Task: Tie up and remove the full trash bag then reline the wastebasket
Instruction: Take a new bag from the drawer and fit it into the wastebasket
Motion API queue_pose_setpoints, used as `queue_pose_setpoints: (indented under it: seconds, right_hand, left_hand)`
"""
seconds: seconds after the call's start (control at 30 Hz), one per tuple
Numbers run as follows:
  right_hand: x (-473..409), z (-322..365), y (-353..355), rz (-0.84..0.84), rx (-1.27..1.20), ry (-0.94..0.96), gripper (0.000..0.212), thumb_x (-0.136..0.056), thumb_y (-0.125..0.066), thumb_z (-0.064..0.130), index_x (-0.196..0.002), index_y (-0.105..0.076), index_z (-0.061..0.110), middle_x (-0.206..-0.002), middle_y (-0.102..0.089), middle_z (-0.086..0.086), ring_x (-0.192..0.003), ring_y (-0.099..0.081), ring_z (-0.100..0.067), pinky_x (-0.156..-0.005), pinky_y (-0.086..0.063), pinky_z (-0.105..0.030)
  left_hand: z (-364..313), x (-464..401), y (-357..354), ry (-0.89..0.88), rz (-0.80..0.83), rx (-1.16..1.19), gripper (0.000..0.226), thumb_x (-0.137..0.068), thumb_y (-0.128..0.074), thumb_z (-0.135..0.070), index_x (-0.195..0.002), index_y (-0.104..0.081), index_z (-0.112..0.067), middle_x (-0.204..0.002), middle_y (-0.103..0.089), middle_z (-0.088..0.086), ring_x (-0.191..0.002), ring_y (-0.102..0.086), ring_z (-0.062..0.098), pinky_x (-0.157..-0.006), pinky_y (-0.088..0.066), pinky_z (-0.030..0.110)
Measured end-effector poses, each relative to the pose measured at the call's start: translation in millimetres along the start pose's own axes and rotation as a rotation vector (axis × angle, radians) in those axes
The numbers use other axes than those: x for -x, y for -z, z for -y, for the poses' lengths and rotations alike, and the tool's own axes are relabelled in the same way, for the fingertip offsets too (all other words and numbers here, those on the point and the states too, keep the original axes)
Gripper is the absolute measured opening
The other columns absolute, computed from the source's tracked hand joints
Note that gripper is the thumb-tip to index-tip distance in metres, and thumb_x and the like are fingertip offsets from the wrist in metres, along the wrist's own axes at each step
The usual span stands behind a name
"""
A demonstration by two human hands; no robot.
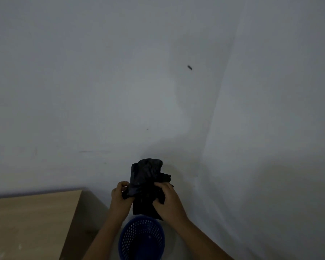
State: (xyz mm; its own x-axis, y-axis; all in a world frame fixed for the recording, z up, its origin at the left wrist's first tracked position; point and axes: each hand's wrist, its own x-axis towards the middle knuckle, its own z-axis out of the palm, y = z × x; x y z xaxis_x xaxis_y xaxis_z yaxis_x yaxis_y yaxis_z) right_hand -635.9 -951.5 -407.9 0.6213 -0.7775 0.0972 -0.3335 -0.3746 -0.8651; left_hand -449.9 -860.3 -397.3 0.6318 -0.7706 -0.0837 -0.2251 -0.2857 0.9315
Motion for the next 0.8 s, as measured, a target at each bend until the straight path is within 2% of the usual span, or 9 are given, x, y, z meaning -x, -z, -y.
queue_pose_setpoints:
  seconds: [0.13, 0.2, 0.3, 0.37, 0.47, 0.53, 0.6, 0.7, 0.8]
  right_hand:
    - [-7, -60, -37, -0.079, -0.073, -0.033, 0.05, -0.097, -0.064, 0.014, -0.142, -0.056, 0.035, -0.135, -0.056, 0.018, -0.128, -0.054, 0.0, -0.114, -0.048, -0.031]
    - [-7, -92, -61, -0.113, -0.116, -0.051, 0.052, -0.096, -0.066, 0.009, -0.138, -0.056, 0.038, -0.133, -0.058, 0.019, -0.124, -0.057, -0.001, -0.111, -0.051, -0.033]
    - [-3, -139, -100, -0.159, -0.214, -0.092, 0.061, -0.095, -0.069, 0.002, -0.138, -0.051, 0.041, -0.128, -0.063, 0.015, -0.115, -0.061, 0.003, -0.101, -0.054, -0.02]
    - [2, -176, -128, -0.169, -0.263, -0.1, 0.064, -0.094, -0.072, 0.005, -0.143, -0.046, 0.037, -0.123, -0.063, 0.011, -0.11, -0.062, 0.004, -0.093, -0.053, -0.012]
    - [8, -240, -172, -0.152, -0.273, -0.1, 0.057, -0.096, -0.074, 0.021, -0.142, -0.046, 0.039, -0.109, -0.062, 0.004, -0.1, -0.064, -0.006, -0.087, -0.056, -0.021]
    - [7, -281, -200, -0.137, -0.246, -0.103, 0.044, -0.098, -0.073, 0.028, -0.136, -0.053, 0.04, -0.098, -0.058, 0.003, -0.091, -0.062, -0.009, -0.082, -0.055, -0.021]
    - [6, -318, -224, -0.127, -0.222, -0.077, 0.024, -0.1, -0.072, 0.027, -0.121, -0.064, 0.037, -0.089, -0.056, 0.001, -0.082, -0.059, -0.009, -0.075, -0.051, -0.017]
    - [7, -372, -262, -0.149, -0.191, 0.008, 0.006, -0.1, -0.073, 0.023, -0.097, -0.069, 0.025, -0.086, -0.059, -0.005, -0.078, -0.055, -0.006, -0.072, -0.048, -0.019]
    - [6, -418, -300, -0.172, -0.195, 0.08, 0.009, -0.1, -0.074, 0.023, -0.096, -0.066, 0.023, -0.084, -0.057, 0.0, -0.078, -0.054, -0.004, -0.072, -0.047, -0.017]
  left_hand:
    - [66, -21, -20, 0.019, -0.009, 0.032, 0.033, -0.076, -0.076, -0.019, -0.104, -0.06, -0.013, -0.11, -0.061, 0.016, -0.098, -0.067, 0.029, -0.078, -0.062, 0.04]
    - [108, -28, -29, 0.033, 0.003, 0.055, 0.04, -0.074, -0.075, -0.029, -0.11, -0.061, -0.018, -0.117, -0.06, 0.014, -0.104, -0.067, 0.025, -0.088, -0.062, 0.045]
    - [182, -33, -46, 0.031, 0.001, 0.111, 0.051, -0.076, -0.074, -0.044, -0.121, -0.06, -0.027, -0.128, -0.058, 0.01, -0.116, -0.065, 0.021, -0.099, -0.059, 0.049]
    - [224, -31, -56, 0.008, 0.01, 0.126, 0.043, -0.084, -0.073, -0.041, -0.125, -0.059, -0.034, -0.131, -0.058, 0.007, -0.119, -0.065, 0.02, -0.101, -0.058, 0.046]
    - [292, -30, -72, -0.005, 0.03, 0.145, 0.038, -0.1, -0.069, -0.024, -0.132, -0.058, -0.042, -0.137, -0.061, 0.003, -0.12, -0.067, 0.019, -0.1, -0.059, 0.047]
    - [335, -33, -83, -0.005, 0.028, 0.163, 0.045, -0.103, -0.065, -0.015, -0.139, -0.056, -0.04, -0.138, -0.063, 0.0, -0.121, -0.067, 0.02, -0.099, -0.06, 0.045]
    - [376, -37, -97, -0.003, 0.025, 0.191, 0.048, -0.105, -0.06, -0.009, -0.142, -0.054, -0.039, -0.135, -0.066, -0.003, -0.12, -0.068, 0.016, -0.095, -0.061, 0.036]
    - [427, -42, -116, 0.042, 0.101, 0.199, 0.048, -0.107, -0.055, -0.015, -0.143, -0.051, -0.045, -0.129, -0.067, -0.013, -0.113, -0.069, 0.008, -0.088, -0.061, 0.028]
    - [472, -59, -127, 0.035, 0.18, 0.153, 0.047, -0.104, -0.056, -0.033, -0.147, -0.047, -0.05, -0.138, -0.062, -0.014, -0.123, -0.064, 0.011, -0.105, -0.054, 0.041]
